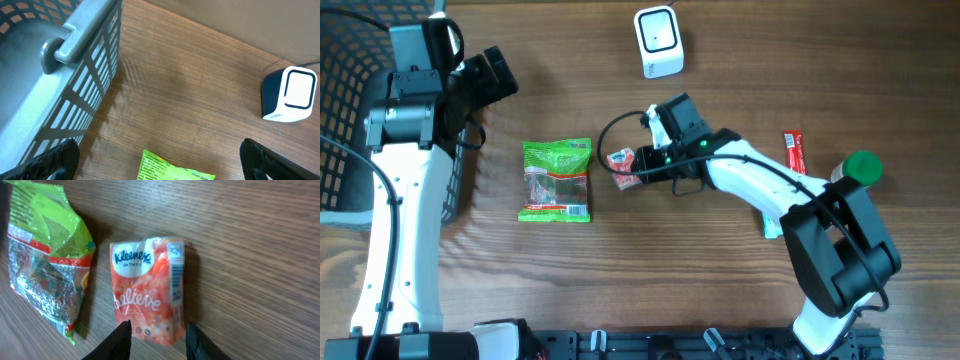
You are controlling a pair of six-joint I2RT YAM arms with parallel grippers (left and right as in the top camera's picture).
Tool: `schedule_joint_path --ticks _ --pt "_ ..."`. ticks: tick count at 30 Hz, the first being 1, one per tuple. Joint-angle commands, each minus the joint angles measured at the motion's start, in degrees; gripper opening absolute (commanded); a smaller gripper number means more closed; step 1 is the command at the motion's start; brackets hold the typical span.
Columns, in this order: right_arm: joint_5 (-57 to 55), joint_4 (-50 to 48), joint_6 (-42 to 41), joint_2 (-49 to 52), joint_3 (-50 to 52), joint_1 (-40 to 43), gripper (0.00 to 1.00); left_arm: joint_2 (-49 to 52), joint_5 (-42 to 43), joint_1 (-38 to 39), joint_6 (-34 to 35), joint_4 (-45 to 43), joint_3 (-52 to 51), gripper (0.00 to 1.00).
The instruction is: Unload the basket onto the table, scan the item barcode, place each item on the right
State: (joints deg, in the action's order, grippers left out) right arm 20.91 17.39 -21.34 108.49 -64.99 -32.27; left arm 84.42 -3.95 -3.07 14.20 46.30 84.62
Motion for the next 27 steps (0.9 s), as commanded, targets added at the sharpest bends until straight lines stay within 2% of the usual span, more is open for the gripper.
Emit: schedule_joint_path --ticks 1,8,11,12,14,15,16,18,20,22,27 --pt "1.0 -3.8 -3.1 -0.6 2.7 -0.1 0.36 -0.4 -0.2 -0.2 -0.5 -0.2 0.5 1.00" --pt "-1.6 -7.4 -3.3 3.1 2.8 -1.4 0.35 -0.4 -0.2 -0.2 -0.5 -0.2 0.5 1.00" --pt "-2.1 -8.3 -3.2 4.2 2.8 -2.3 0.14 -0.4 -0.2 -0.2 -0.5 -0.2 0.5 1.00" --pt "-2.2 -8.4 -3.3 4.2 2.8 -2.3 0.14 -0.4 -0.2 -0.2 -0.5 -0.2 0.5 1.00" --pt "-2.2 -8.3 -3.3 4.2 2.8 -2.3 0.25 -0.4 -0.2 -0.2 -0.5 -0.2 0.5 1.00" --pt "-2.2 -8.3 -3.5 4.2 2.8 -2.3 0.34 -0.4 -0.2 -0.2 -0.5 -0.2 0.5 1.00" --pt "-2.4 -8.3 -4.9 4.4 2.8 -2.3 0.35 -0.4 -0.2 -0.2 -0.5 -0.2 0.5 1.00" --pt "-2.4 -8.4 -6.1 5.0 2.8 -2.5 0.26 -0.4 -0.2 -0.2 -0.5 -0.1 0.5 1.00" --pt "-2.4 -8.4 -5.8 5.2 2.8 -2.8 0.04 -0.4 -0.2 -0.2 -0.5 -0.1 0.5 1.00" --pt "-5.2 -7.0 -5.6 2.1 2.2 -1.7 0.04 -0.4 -0.2 -0.2 -0.5 -0.2 0.5 1.00" --pt "-29.4 7.0 -0.2 -18.3 2.1 -2.6 0.04 -0.4 -0.2 -0.2 -0.5 -0.2 0.5 1.00"
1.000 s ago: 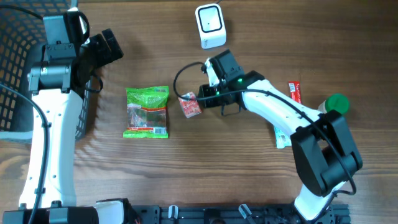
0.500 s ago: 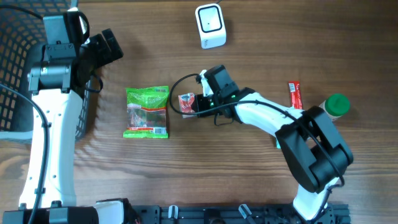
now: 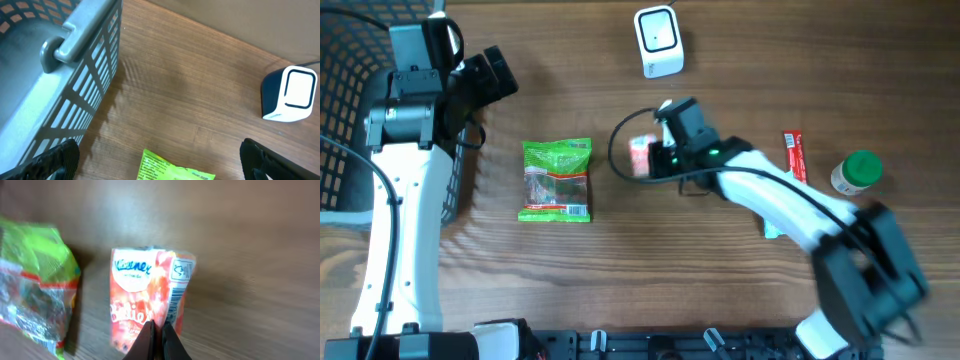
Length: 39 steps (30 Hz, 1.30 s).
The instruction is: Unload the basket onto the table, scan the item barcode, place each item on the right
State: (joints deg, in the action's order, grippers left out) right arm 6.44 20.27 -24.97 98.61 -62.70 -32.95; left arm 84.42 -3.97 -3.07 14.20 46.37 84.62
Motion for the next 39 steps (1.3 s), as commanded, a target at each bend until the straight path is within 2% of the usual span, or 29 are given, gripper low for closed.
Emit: schedule_joint_path --ticks 1,4,11,14,19,31,34,35,36,39 --pt "-20.4 6.6 3.9 -9.2 -0.2 -3.8 0.04 -0.4 -0.1 -0.2 -0.5 -0.2 0.5 1.00" --pt "-37.0 12.2 3.5 -6.6 -0.2 -11.1 0.04 -0.4 -0.1 -0.2 -0.5 -0.2 0.5 1.00" --pt "-63.8 11.5 6.4 7.2 -0.2 -23.6 0.04 -0.4 -0.1 -0.2 -0.5 -0.2 0.5 1.00" --pt "-64.0 9.5 9.8 11.7 -0.2 -24.2 0.04 -0.4 -0.1 -0.2 -0.5 -0.2 0.5 1.00" --pt "-58.8 6.2 11.5 11.9 -0.2 -24.1 0.04 -0.4 -0.2 -0.2 -0.5 -0.2 0.5 1.00" --pt "-51.4 5.5 11.4 11.9 -0.2 -24.1 0.06 -0.4 -0.1 -0.2 -0.5 -0.2 0.5 1.00" --pt "-51.3 5.3 11.3 11.9 -0.2 -24.1 0.16 -0.4 -0.1 -0.2 -0.5 -0.2 0.5 1.00" --pt "-51.3 5.0 10.9 11.9 -0.2 -24.1 0.28 -0.4 -0.1 -0.2 -0.5 -0.2 0.5 1.00" --pt "-50.8 4.3 8.5 11.9 -0.2 -24.0 0.35 -0.4 -0.1 -0.2 -0.5 -0.2 0.5 1.00" --pt "-50.1 3.8 8.3 9.8 -1.0 -23.6 0.39 -0.4 -0.2 -0.2 -0.5 -0.2 0.5 1.00"
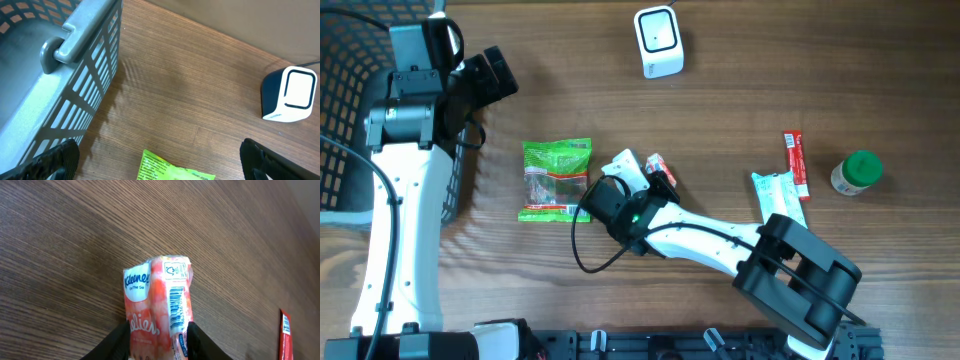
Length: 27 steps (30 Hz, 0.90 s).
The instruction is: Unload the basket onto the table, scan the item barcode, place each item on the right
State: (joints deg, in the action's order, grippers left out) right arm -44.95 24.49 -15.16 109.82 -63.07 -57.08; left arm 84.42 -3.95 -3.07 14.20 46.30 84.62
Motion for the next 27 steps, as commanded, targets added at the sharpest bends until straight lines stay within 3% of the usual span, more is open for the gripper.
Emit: schedule_joint_path --ticks 1,3,5,6,11,18,21,23,24,25,26,27 --pt "2.5 -0.5 -1.4 -3.1 -1.6 1.0 0.39 -0.4 -0.2 -0.2 -0.5 -0.2 0.5 1.00" --pt "7.7 -0.5 0.7 -8.1 -3.7 2.7 0.46 -0.4 -0.2 -0.2 -0.5 -0.2 0.5 1.00" --pt "20.6 0.3 6.4 -13.3 -4.4 6.7 0.70 -0.4 -0.2 -0.2 -0.5 -0.2 0.5 1.00" --pt "26.7 2.0 6.6 -14.7 -4.4 9.3 0.72 -0.4 -0.2 -0.2 -0.5 -0.2 0.5 1.00" --pt "49.1 9.9 7.6 -11.8 -4.3 20.2 0.72 -0.4 -0.2 -0.2 -0.5 -0.2 0.5 1.00" --pt "48.9 8.8 9.2 -3.4 -4.3 20.1 0.70 -0.4 -0.2 -0.2 -0.5 -0.2 0.5 1.00" --pt "48.7 8.3 9.2 -2.7 -4.3 20.2 0.35 -0.4 -0.2 -0.2 -0.5 -0.2 0.5 1.00" --pt "48.3 8.2 9.1 -2.7 -4.3 20.2 0.34 -0.4 -0.2 -0.2 -0.5 -0.2 0.5 1.00" --pt "47.8 8.2 9.1 -2.7 -4.3 20.2 0.24 -0.4 -0.2 -0.2 -0.5 -0.2 0.5 1.00" --pt "47.8 8.2 9.1 -2.7 -4.3 20.2 0.24 -0.4 -0.2 -0.2 -0.5 -0.2 0.5 1.00" --pt "47.8 8.1 9.2 -2.7 -4.3 20.2 0.47 -0.4 -0.2 -0.2 -0.5 -0.2 0.5 1.00" --pt "47.8 7.5 9.2 -2.7 -4.3 20.2 0.50 -0.4 -0.2 -0.2 -0.5 -0.2 0.5 1.00"
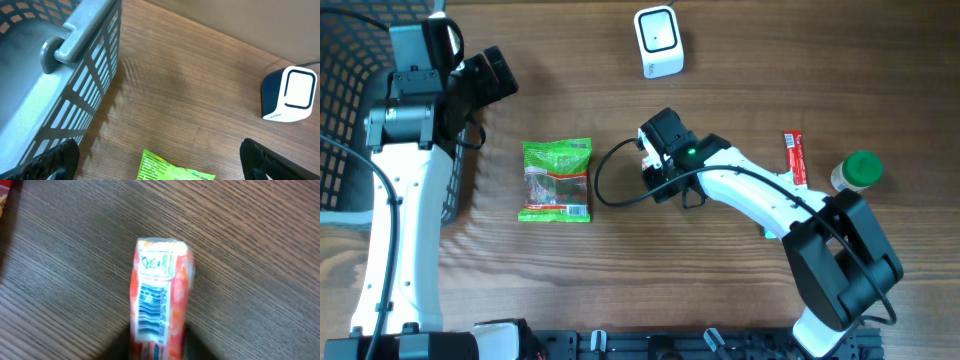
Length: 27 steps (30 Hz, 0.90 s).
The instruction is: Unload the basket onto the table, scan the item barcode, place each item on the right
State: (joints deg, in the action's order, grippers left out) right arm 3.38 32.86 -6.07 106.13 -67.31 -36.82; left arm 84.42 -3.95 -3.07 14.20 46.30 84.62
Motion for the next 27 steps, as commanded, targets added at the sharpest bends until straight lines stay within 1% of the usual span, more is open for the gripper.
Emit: schedule_joint_path --ticks 1,4,6,7,9,10,11,12,14,17,18,20,21,23,24,27 --pt "-0.8 -2.0 0.1 1.0 -0.1 -0.1 0.50 -0.4 -0.2 -0.2 -0.5 -0.2 0.5 1.00" --pt "-2.7 -5.4 0.1 1.0 -0.1 -0.1 0.50 -0.4 -0.2 -0.2 -0.5 -0.2 0.5 1.00" --pt "-3.6 -6.5 0.1 1.0 -0.1 -0.1 0.33 -0.4 -0.2 -0.2 -0.5 -0.1 0.5 1.00" --pt "-3.6 -6.5 0.1 1.0 -0.1 -0.1 0.32 -0.4 -0.2 -0.2 -0.5 -0.1 0.5 1.00" --pt "-3.8 -6.5 0.1 1.0 -0.1 -0.1 0.24 -0.4 -0.2 -0.2 -0.5 -0.2 0.5 1.00" --pt "-3.8 -7.0 0.1 1.0 -0.1 -0.1 0.31 -0.4 -0.2 -0.2 -0.5 -0.2 0.5 1.00" --pt "-3.8 -7.7 0.1 0.9 -0.2 -0.1 0.43 -0.4 -0.2 -0.2 -0.5 -0.2 0.5 1.00" --pt "-3.7 -8.2 -0.1 0.5 -0.6 -0.1 0.45 -0.4 -0.2 -0.2 -0.5 -0.2 0.5 1.00" --pt "-3.7 -7.7 -1.7 -0.9 -1.9 -0.1 0.46 -0.4 -0.2 -0.2 -0.5 -0.2 0.5 1.00" --pt "-3.7 -6.4 -7.4 -4.0 -2.1 1.5 0.43 -0.4 -0.2 -0.2 -0.5 -0.2 0.5 1.00" --pt "-3.7 -5.9 -9.3 -4.4 -2.1 2.6 0.41 -0.4 -0.2 -0.2 -0.5 -0.1 0.5 1.00" --pt "0.9 -4.8 -9.1 -4.3 -2.1 5.4 0.36 -0.4 -0.2 -0.2 -0.5 -0.2 0.5 1.00" --pt "1.7 -3.8 -9.1 -4.3 -2.0 6.4 0.31 -0.4 -0.2 -0.2 -0.5 -0.2 0.5 1.00" --pt "1.7 -2.0 -9.2 -4.3 -1.4 7.5 0.12 -0.4 -0.2 -0.2 -0.5 -0.2 0.5 1.00" --pt "2.0 -2.0 -9.2 -4.3 -0.7 7.5 0.07 -0.4 -0.2 -0.2 -0.5 -0.2 0.5 1.00" --pt "8.0 -2.0 -9.3 -4.3 1.1 7.4 0.05 -0.4 -0.2 -0.2 -0.5 -0.1 0.5 1.00"
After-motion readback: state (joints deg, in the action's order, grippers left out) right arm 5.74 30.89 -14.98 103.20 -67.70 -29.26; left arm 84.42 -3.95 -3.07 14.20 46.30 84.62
